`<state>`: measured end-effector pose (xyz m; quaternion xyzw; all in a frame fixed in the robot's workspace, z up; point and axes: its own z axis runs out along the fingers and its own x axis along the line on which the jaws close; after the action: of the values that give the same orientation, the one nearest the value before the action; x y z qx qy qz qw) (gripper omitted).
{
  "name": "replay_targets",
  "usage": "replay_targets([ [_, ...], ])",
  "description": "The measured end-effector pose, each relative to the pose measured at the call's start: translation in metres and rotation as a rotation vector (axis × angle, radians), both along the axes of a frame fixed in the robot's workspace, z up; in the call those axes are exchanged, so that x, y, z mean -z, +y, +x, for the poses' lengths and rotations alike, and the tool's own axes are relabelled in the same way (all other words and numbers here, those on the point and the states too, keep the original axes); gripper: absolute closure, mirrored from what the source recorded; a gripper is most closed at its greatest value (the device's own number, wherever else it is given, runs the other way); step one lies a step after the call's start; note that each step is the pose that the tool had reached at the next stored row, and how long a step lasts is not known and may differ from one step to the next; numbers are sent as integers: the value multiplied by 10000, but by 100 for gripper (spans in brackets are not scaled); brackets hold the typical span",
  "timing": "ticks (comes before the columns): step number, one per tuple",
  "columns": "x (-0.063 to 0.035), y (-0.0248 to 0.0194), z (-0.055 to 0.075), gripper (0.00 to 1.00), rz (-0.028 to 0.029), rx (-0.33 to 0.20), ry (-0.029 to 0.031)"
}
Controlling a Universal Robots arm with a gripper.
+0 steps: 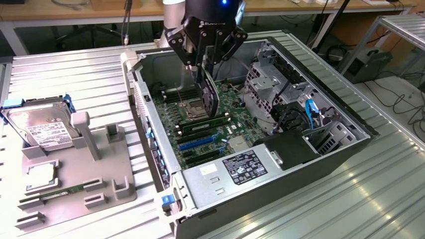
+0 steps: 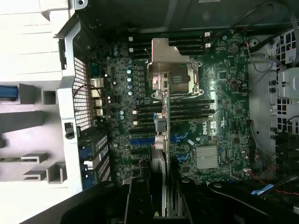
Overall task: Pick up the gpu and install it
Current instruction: 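Pick up the gpu and move the gpu toward the slot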
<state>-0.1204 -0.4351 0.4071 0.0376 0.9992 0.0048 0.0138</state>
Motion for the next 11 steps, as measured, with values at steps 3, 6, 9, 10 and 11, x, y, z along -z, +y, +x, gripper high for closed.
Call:
replay_targets([
  [3, 8, 0, 13, 74, -2, 0, 1],
  [6, 16, 1, 20, 74, -2, 1, 1],
  [9, 24, 0, 27, 74, -2, 0, 1],
  [10, 27, 1, 29, 74, -2, 0, 2],
  [11, 29, 0, 31, 74, -2, 0, 2],
])
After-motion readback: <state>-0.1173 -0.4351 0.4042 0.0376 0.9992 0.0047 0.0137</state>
